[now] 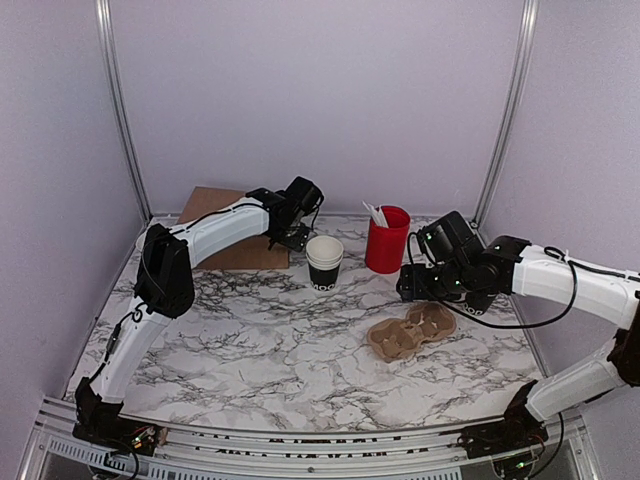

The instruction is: Pack the takeout coffee

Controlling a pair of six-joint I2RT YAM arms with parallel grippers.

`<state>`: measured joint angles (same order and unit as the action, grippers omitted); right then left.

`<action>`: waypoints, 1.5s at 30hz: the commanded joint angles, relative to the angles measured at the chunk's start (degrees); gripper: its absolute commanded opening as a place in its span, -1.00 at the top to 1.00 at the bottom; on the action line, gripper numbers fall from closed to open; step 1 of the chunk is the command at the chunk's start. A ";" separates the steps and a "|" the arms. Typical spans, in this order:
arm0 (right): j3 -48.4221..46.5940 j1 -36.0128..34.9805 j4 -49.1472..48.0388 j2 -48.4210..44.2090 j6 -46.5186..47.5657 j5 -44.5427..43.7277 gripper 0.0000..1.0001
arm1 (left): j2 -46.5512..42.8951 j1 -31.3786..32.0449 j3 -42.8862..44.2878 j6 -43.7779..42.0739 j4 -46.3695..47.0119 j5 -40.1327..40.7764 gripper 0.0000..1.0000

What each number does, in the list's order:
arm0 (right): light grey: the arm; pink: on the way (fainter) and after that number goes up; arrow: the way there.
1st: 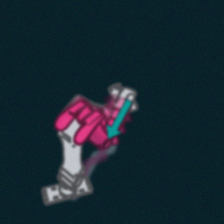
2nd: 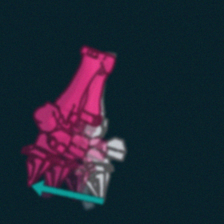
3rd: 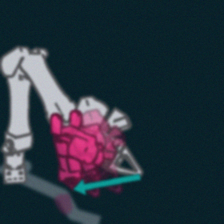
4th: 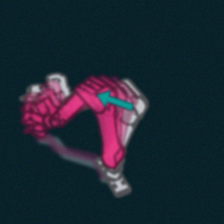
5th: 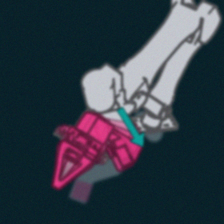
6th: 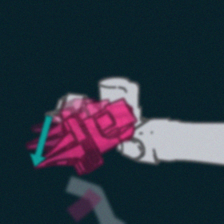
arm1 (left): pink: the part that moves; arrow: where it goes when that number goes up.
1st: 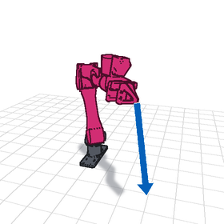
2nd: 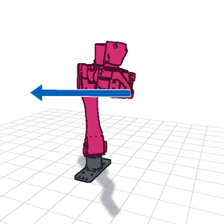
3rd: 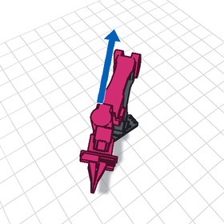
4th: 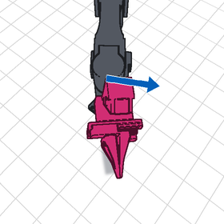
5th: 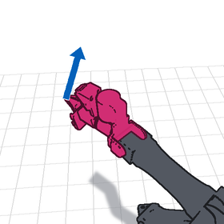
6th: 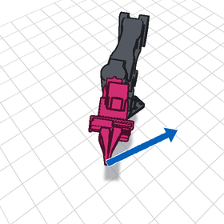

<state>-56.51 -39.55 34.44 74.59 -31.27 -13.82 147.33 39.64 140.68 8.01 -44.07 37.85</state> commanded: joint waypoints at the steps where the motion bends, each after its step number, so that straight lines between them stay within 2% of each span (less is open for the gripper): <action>1: -1.34 0.36 -0.07 -0.98 0.24 -0.09 -0.58 | 0.64 -0.26 1.27 -1.76 -1.10 3.67 -0.99; 4: -1.32 0.35 -0.16 -1.01 0.19 0.03 -0.57 | 0.22 -0.26 0.89 -2.24 -0.94 5.04 -0.96; 6: -1.33 0.35 -0.16 -1.02 0.20 0.04 -0.57 | -0.04 -0.26 0.59 -2.45 -0.71 5.41 -0.86; 19: -0.89 0.35 -0.64 -1.55 -0.13 0.20 -0.57 | -5.78 -0.26 -2.76 -1.12 -0.40 4.00 0.34; 24: -0.83 0.35 -1.03 -1.46 0.06 0.29 -0.57 | -8.56 -0.26 -3.92 -1.07 -0.32 3.56 0.67; 31: -0.79 0.35 -1.54 -1.35 0.31 0.53 -0.57 | -12.50 -0.26 -5.37 -1.07 -0.22 2.82 1.00; 41: -1.11 0.35 -2.53 -0.12 1.20 1.18 -0.57 | -16.62 -0.28 -6.98 -1.37 0.26 -1.18 1.00; 43: -1.36 0.35 -2.68 0.23 1.33 1.43 -0.57 | -15.58 -0.27 -6.61 -1.31 0.22 -2.63 0.82; 45: -1.48 0.35 -2.66 0.50 1.47 1.61 -0.58 | -13.99 -0.26 -6.60 -0.45 0.20 -4.25 0.46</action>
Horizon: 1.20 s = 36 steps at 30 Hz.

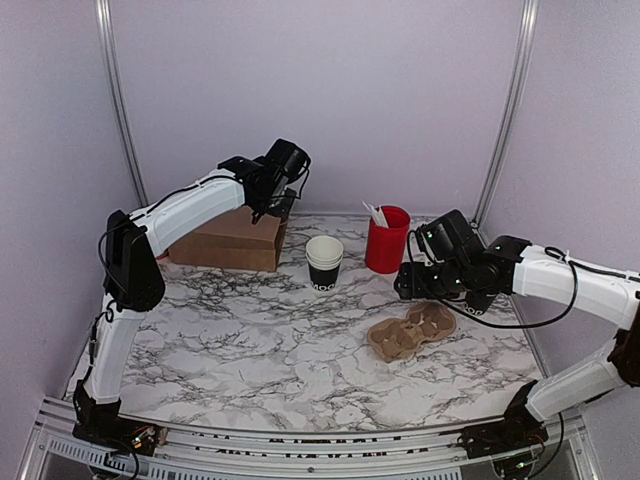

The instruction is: Pack the takeout coffee

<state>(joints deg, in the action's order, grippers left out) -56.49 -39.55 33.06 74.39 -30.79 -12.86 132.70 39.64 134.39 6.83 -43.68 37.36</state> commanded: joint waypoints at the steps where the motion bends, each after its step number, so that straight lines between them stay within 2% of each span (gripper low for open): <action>1: -1.60 0.35 -1.20 0.87 0.92 0.78 -0.58 | 1.42 -0.26 -0.21 1.21 -0.24 -4.17 0.33; 3: -1.91 0.35 -0.88 1.25 0.99 0.84 -0.58 | 3.26 -0.27 -0.13 2.04 -0.26 -4.84 -0.01; 6: -2.01 0.36 -0.50 1.40 0.96 1.11 -0.58 | 5.98 -1.62 0.80 3.01 -0.27 -4.39 -0.35; 9: -2.11 0.36 -0.22 1.29 1.08 1.18 -0.58 | 8.68 -2.19 2.79 3.34 -0.26 -3.93 -0.57; 14: -2.63 0.35 0.07 1.50 1.17 1.18 -0.58 | 13.14 -2.37 6.39 2.98 -0.07 -1.23 -0.71; 20: -2.71 0.35 -0.14 1.85 1.07 1.53 -0.58 | 15.69 -2.37 6.92 1.28 1.58 5.08 -0.74; 25: -2.79 0.40 -0.36 2.33 0.91 1.72 -0.58 | 15.89 -2.28 6.85 -0.75 3.12 8.73 -0.58; 31: -2.88 0.35 -0.54 2.57 0.84 1.79 -0.58 | 15.27 -2.25 6.52 -1.57 3.34 9.61 0.13; 36: -3.08 0.37 -0.54 2.70 0.90 1.75 -0.57 | 13.72 -2.20 6.46 -1.17 3.34 8.10 0.60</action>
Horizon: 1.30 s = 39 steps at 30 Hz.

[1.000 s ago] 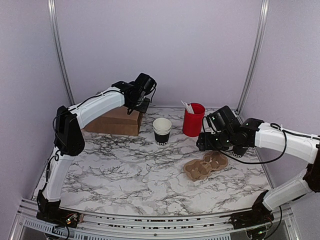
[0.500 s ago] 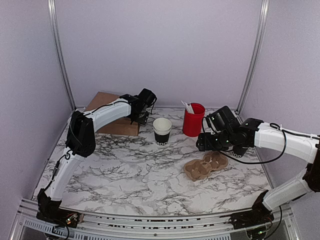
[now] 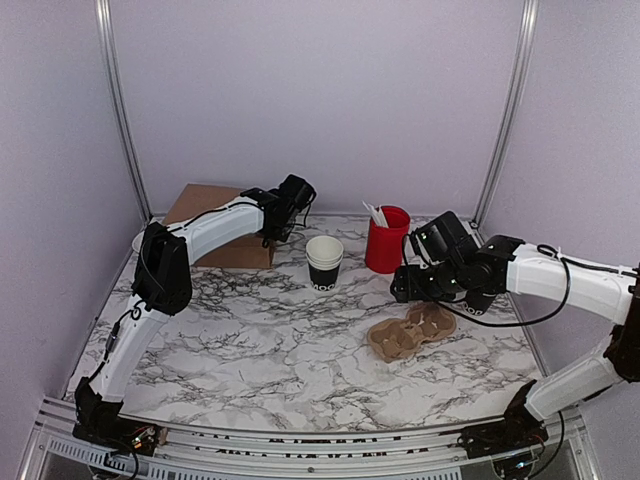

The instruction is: Pack the takeout coffee

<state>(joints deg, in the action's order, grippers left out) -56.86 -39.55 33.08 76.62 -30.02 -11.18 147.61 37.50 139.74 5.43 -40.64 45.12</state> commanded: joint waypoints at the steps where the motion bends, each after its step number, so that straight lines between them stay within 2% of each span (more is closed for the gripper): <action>1: -2.70 0.35 -0.56 0.46 0.14 0.02 -0.57 | -1.69 -0.05 1.02 0.38 0.30 -0.08 0.67; 6: -2.57 0.35 -0.87 0.53 0.14 0.02 -0.58 | -4.68 0.08 0.47 1.34 0.30 -2.51 1.00; 20: -2.76 0.35 -1.57 0.33 0.90 0.21 -0.58 | -16.70 0.21 -4.96 4.39 0.30 -8.98 1.00; 33: -5.11 0.35 -1.27 0.99 2.50 0.19 -0.58 | -27.41 -0.14 -10.39 2.92 -0.54 -7.42 1.00; 39: -6.73 0.35 -0.18 0.52 3.83 0.01 -0.58 | -33.58 -0.32 -15.36 2.30 -0.73 -11.70 1.00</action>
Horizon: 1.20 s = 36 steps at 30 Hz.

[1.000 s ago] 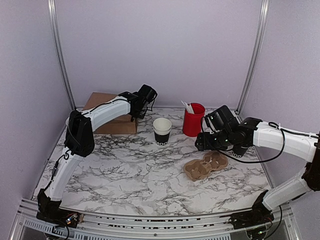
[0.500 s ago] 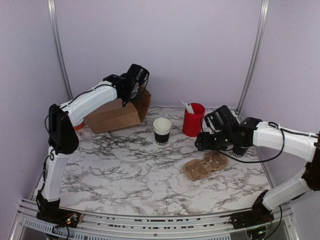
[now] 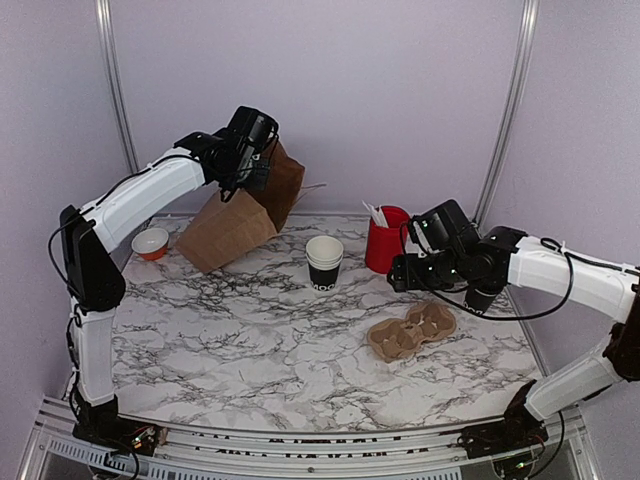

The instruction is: Pack the takeout coffee

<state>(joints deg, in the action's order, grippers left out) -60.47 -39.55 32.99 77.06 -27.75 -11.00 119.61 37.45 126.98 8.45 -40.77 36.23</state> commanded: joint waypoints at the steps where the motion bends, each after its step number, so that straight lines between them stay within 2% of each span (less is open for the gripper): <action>1: -3.42 0.35 0.07 -0.04 1.81 -0.16 -0.58 | -6.64 -0.27 -3.71 -0.93 -0.55 -3.54 1.00; 23: -12.93 0.26 5.37 0.77 5.69 0.79 -0.57 | -30.33 -0.19 -26.33 -8.84 -0.35 -23.11 1.00; 27: -15.94 -0.06 5.72 1.10 6.55 1.27 -0.57 | -33.63 -0.19 -28.66 -8.28 -0.36 -27.27 1.00; 33: -17.62 -1.14 5.88 3.51 6.66 0.99 -0.57 | -38.12 -0.27 -30.94 -5.29 -0.45 -27.47 0.99; 36: -18.20 -1.64 5.69 4.80 6.74 1.07 -0.57 | -39.49 -0.41 -32.58 -2.75 -0.44 -30.50 0.97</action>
<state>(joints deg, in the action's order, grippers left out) -76.44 -40.27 38.02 79.85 -21.93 -10.00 83.11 37.41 95.92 2.39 -41.60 9.54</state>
